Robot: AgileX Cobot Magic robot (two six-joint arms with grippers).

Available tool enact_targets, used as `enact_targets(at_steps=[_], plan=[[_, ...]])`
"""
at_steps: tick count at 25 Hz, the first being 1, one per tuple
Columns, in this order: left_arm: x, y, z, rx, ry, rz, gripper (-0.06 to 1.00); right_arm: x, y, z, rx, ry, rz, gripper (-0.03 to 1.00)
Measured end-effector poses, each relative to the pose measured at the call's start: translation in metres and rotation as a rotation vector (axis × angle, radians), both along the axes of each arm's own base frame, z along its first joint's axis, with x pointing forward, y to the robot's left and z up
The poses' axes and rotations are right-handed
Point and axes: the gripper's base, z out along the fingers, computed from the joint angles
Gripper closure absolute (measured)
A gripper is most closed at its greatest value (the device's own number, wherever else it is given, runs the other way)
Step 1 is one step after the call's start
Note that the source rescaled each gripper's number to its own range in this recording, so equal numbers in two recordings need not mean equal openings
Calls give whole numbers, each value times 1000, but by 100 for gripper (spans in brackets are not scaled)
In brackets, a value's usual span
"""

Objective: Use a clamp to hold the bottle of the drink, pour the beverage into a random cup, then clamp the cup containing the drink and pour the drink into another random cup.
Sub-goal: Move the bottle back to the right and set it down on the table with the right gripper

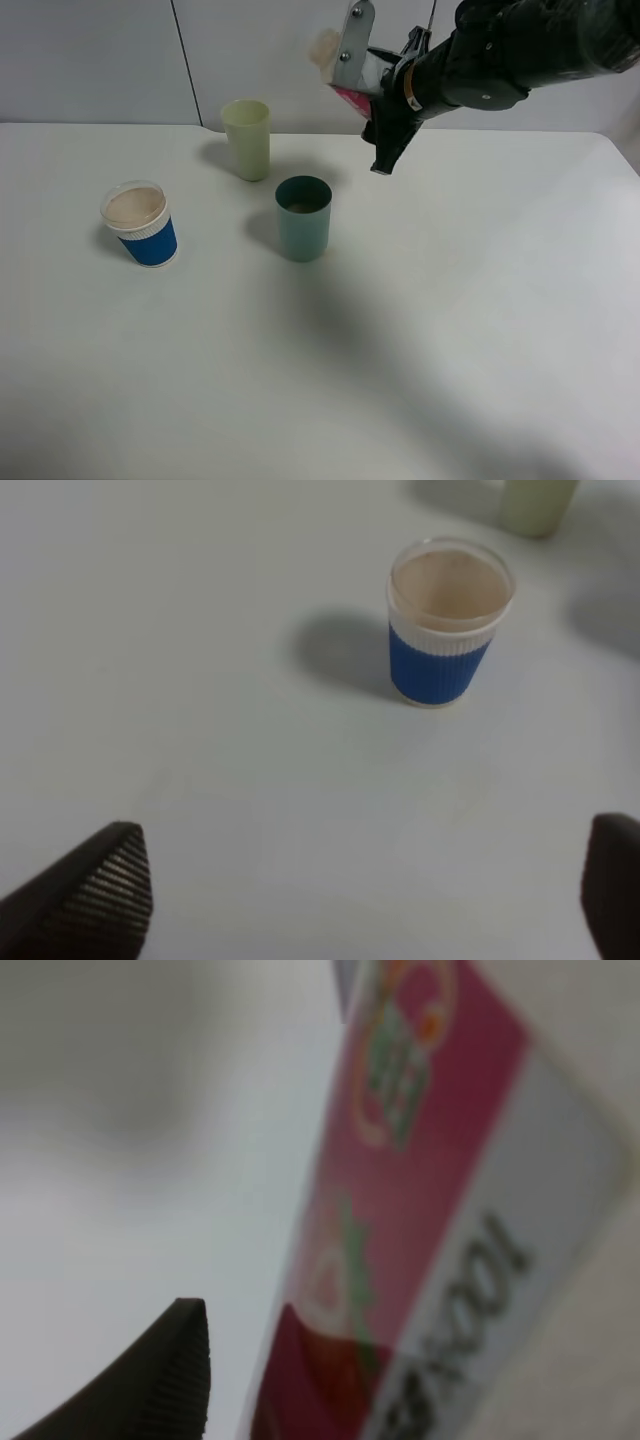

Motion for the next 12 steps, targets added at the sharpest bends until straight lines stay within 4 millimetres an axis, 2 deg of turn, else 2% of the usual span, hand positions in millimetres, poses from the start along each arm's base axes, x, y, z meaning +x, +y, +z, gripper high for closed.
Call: enact_targets(at_steps=[3, 6, 12], plan=[[0, 0, 0, 0, 0, 0, 37, 3, -2, 1, 117, 20, -45, 97], [0, 0, 0, 0, 0, 0, 37, 6, -2, 4, 307, 53, -109, 97], [0, 0, 0, 0, 0, 0, 37, 7, 5, 10, 497, 67, -109, 97]])
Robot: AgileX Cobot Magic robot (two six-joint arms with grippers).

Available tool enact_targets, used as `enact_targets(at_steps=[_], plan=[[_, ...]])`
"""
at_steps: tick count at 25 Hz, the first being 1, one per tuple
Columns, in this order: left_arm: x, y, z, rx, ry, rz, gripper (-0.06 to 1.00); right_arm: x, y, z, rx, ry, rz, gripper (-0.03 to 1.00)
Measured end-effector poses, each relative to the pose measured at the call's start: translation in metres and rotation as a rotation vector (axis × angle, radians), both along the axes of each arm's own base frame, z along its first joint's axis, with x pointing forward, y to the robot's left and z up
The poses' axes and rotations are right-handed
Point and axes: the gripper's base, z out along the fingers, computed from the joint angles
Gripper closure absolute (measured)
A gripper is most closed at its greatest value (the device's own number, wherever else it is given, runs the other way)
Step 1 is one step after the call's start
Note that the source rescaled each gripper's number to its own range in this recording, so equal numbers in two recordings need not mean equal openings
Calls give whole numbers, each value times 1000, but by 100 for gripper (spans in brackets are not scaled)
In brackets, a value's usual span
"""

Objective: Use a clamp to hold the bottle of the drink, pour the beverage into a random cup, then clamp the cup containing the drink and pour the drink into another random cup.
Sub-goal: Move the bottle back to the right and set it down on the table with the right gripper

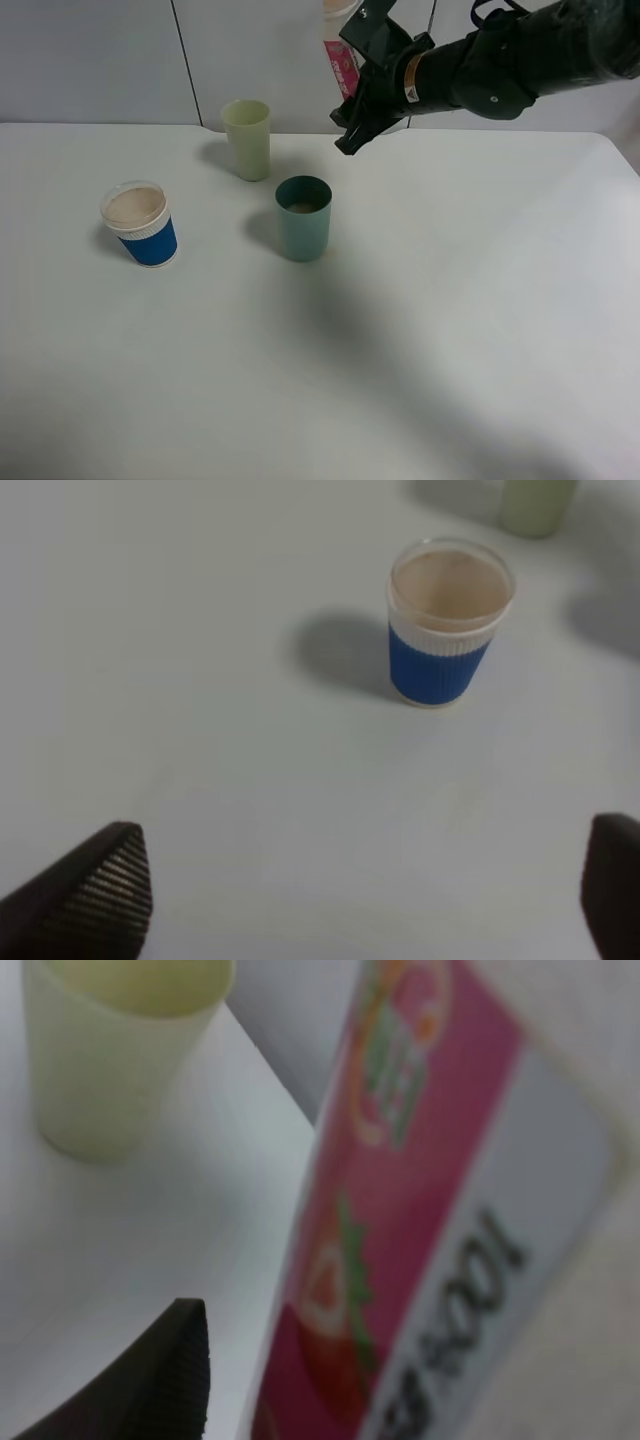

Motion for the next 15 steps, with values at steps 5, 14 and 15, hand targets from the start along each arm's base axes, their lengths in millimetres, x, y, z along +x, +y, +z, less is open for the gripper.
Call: enact_targets(at_steps=[5, 14, 15], plan=[[0, 0, 0, 0, 0, 0, 37, -5, -22, -21, 190, 38, -14, 97], [0, 0, 0, 0, 0, 0, 37, -24, -62, -55, 374, 64, -37, 97], [0, 0, 0, 0, 0, 0, 37, -25, -65, -56, 390, 66, -51, 97]])
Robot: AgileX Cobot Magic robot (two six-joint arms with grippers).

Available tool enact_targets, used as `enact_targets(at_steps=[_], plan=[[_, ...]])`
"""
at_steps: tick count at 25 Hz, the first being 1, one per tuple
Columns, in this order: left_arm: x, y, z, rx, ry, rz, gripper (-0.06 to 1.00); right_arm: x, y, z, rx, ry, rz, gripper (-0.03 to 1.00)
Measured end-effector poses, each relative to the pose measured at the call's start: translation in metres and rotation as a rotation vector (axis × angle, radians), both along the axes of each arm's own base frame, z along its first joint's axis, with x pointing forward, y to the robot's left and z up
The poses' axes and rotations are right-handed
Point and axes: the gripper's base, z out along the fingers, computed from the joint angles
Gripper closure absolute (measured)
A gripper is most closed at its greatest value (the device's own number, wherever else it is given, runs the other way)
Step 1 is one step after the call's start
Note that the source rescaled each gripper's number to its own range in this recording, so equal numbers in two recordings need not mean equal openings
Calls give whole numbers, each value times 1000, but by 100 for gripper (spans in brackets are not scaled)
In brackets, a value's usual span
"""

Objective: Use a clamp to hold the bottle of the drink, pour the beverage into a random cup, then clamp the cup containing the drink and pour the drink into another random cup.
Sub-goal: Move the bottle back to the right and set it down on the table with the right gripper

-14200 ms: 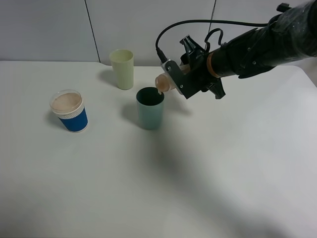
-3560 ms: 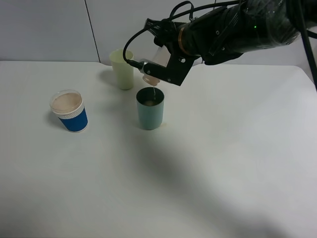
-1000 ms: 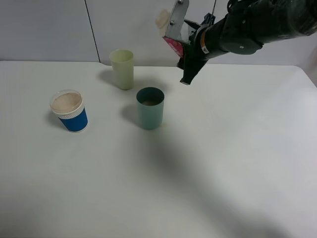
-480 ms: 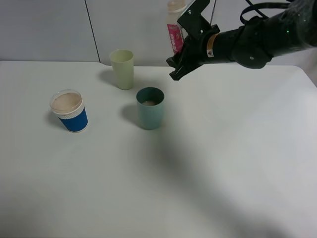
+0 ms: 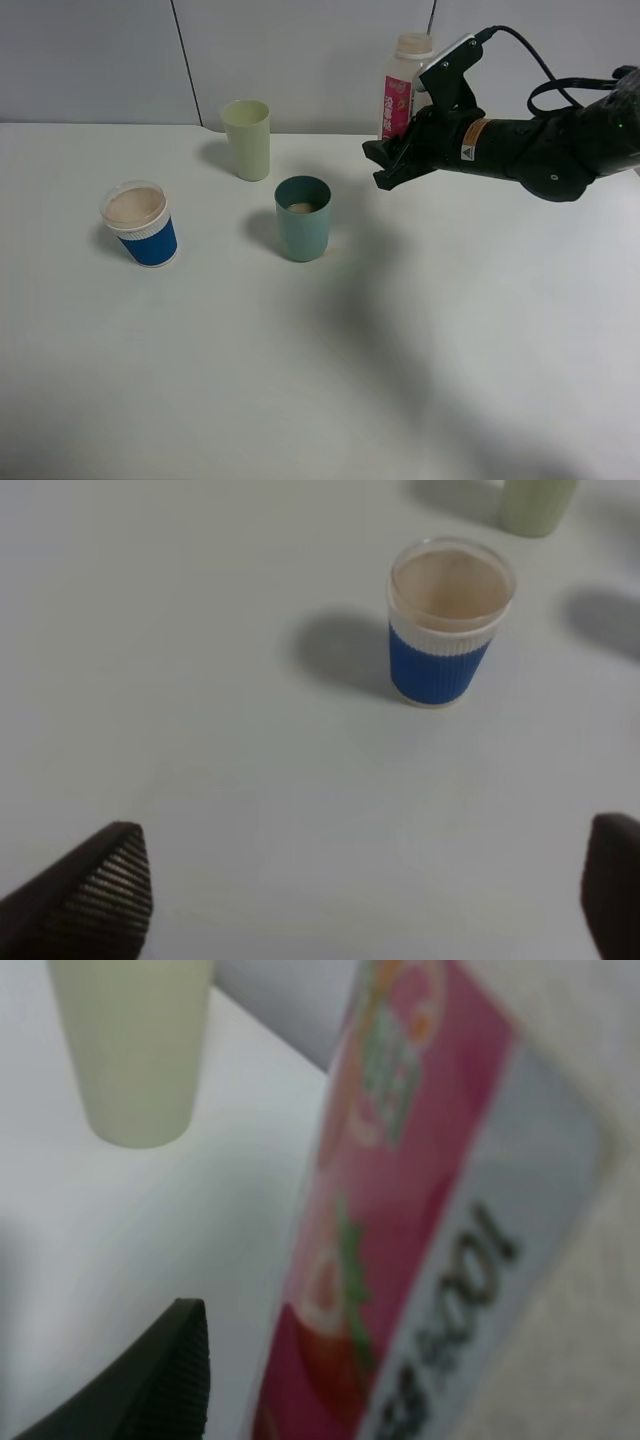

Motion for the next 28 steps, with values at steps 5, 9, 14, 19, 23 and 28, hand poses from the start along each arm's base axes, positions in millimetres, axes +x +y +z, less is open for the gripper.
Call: enact_targets(at_steps=[5, 9, 14, 19, 23, 28], plan=[[0, 0, 0, 0, 0, 0, 37, -3, -4, -3, 15, -7, -20, 97], [0, 0, 0, 0, 0, 0, 37, -6, -6, -7, -25, -29, -9, 97], [0, 0, 0, 0, 0, 0, 37, -17, -21, -22, -172, -92, -57, 97], [0, 0, 0, 0, 0, 0, 37, -23, -44, -34, -153, -154, -114, 97], [0, 0, 0, 0, 0, 0, 37, -28, -60, -48, -118, -171, -154, 97], [0, 0, 0, 0, 0, 0, 37, -25, -66, -56, -93, -183, -184, 97]])
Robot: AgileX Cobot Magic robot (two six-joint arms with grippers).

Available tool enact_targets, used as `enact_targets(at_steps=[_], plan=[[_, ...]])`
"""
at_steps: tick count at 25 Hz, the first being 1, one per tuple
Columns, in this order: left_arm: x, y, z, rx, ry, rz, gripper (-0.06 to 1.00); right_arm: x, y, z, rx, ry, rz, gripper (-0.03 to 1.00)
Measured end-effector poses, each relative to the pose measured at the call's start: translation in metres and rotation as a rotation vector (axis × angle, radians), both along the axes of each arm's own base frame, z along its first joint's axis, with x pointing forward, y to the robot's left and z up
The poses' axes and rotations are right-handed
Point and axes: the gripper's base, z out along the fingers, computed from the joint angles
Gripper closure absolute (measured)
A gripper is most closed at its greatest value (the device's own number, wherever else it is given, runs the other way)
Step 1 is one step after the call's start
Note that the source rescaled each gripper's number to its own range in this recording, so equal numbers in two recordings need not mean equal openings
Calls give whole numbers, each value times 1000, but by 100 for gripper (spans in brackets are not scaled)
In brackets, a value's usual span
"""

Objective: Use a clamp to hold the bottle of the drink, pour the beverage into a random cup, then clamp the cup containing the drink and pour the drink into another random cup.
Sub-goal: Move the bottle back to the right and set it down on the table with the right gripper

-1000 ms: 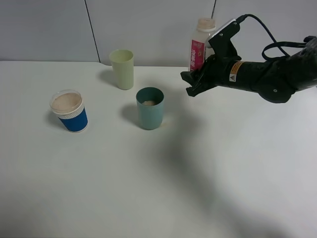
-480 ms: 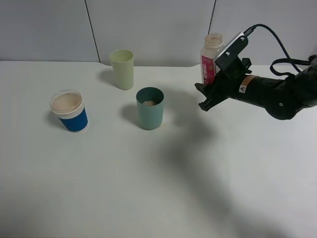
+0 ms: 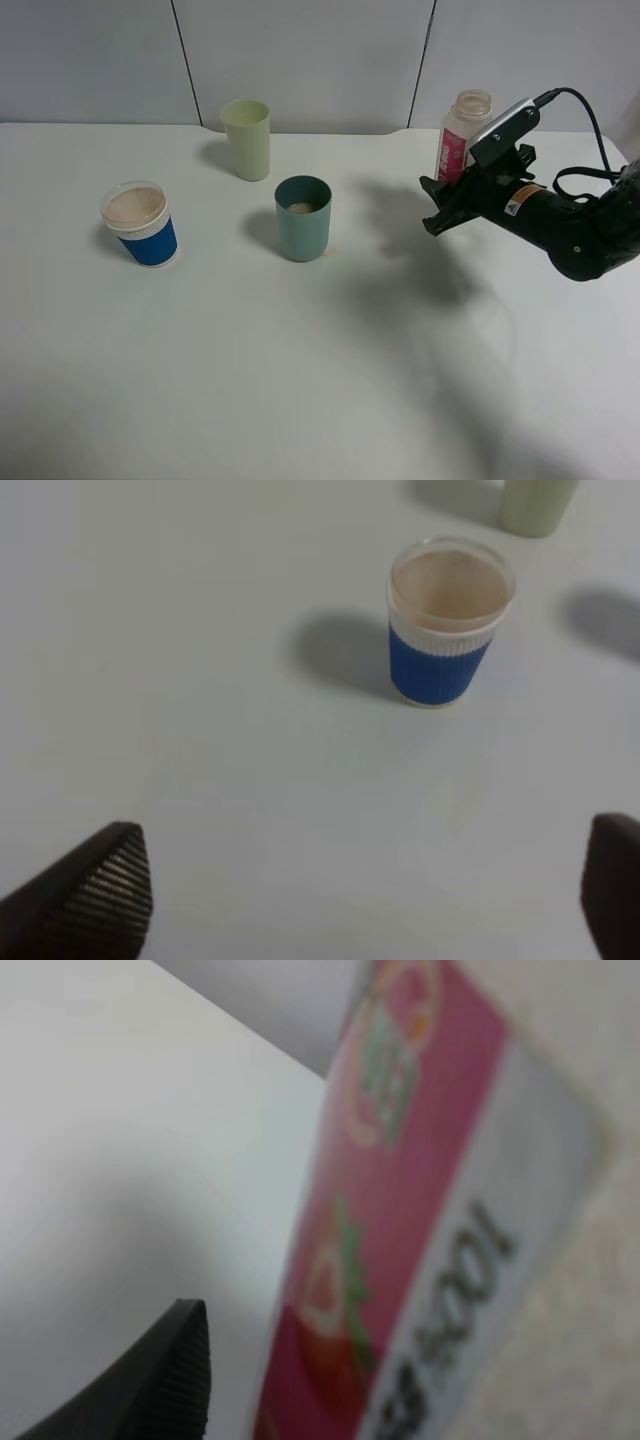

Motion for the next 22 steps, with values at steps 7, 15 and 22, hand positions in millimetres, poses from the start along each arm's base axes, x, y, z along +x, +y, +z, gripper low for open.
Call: enact_targets(at_steps=[7, 15, 22], plan=[[0, 0, 0, 0, 0, 0, 37, 2, -5, -27, 57, -17, -64, 97], [0, 0, 0, 0, 0, 0, 37, 2, -7, -56, 53, 49, -90, 97], [0, 0, 0, 0, 0, 0, 37, 7, -6, -60, 61, 31, -92, 97]])
